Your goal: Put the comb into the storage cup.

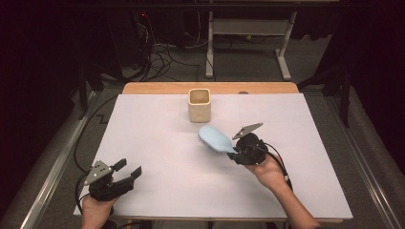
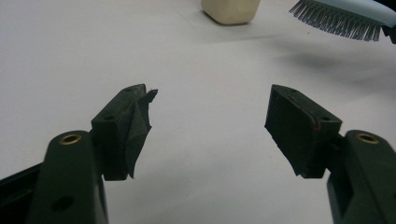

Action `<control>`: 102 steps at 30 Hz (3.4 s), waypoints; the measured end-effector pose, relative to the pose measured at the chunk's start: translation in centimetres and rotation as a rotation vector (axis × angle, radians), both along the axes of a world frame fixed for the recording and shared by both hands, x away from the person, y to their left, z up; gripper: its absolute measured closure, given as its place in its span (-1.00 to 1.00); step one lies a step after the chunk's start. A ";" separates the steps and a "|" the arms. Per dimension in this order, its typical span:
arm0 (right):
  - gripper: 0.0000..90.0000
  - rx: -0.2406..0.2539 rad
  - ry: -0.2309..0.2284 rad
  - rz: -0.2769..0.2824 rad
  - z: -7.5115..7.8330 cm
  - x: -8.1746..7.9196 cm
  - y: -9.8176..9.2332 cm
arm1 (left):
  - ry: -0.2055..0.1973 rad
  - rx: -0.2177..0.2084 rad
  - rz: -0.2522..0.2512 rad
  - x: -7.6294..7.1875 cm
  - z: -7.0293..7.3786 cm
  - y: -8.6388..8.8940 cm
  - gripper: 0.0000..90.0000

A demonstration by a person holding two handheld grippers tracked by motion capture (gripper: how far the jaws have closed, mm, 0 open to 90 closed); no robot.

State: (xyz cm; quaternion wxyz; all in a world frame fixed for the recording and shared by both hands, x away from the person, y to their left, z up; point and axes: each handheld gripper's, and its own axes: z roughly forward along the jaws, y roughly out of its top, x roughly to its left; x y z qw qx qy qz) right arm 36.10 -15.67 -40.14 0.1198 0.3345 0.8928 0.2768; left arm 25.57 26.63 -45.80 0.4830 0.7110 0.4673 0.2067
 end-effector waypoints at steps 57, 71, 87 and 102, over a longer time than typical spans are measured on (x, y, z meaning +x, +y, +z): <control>0.57 0.274 -0.145 -0.087 0.9 -9.7 -9.0 | -0.019 0.030 -0.138 -0.8 1.9 -4.6 -0.30; 0.57 0.301 -0.126 -0.081 0.3 -9.8 -8.8 | -0.022 0.005 -0.212 -0.9 2.9 -6.8 -0.32; 0.57 0.303 -0.122 -0.083 0.1 -9.8 -8.6 | -0.013 0.014 -0.299 -0.3 3.1 -9.9 -0.33; 0.57 0.302 -0.114 -0.078 -0.1 -9.6 -8.4 | 0.001 -0.002 -0.357 0.6 2.9 -12.6 -0.33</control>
